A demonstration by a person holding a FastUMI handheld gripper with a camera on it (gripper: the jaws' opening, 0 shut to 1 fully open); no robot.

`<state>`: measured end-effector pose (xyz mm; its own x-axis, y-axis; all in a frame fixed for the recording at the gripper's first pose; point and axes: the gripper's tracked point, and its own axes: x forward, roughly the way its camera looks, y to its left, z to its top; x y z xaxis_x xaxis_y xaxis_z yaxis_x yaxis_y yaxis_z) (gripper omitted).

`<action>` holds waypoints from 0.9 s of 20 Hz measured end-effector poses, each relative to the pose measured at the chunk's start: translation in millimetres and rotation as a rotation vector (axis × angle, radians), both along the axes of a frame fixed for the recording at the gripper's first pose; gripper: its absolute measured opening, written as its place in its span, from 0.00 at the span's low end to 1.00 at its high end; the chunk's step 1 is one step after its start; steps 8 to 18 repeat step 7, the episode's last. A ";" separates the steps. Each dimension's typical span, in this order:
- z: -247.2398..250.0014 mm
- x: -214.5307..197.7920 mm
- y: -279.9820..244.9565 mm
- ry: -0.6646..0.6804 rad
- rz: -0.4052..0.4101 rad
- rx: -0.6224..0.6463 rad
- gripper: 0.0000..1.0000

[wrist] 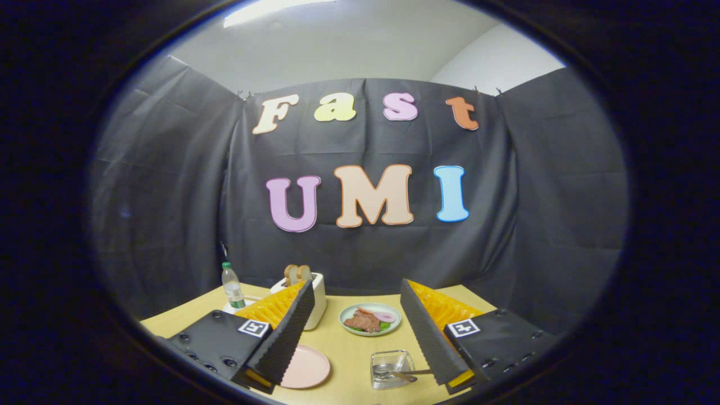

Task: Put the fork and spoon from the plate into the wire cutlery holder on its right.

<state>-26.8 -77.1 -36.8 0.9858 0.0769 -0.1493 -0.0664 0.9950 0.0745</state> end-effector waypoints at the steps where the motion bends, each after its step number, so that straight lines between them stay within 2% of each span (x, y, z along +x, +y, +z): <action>1: 3.2 -0.5 -1.0 -0.005 -0.004 0.001 0.98; 18: 9.3 -4.8 -1.6 -0.013 0.009 0.009 0.98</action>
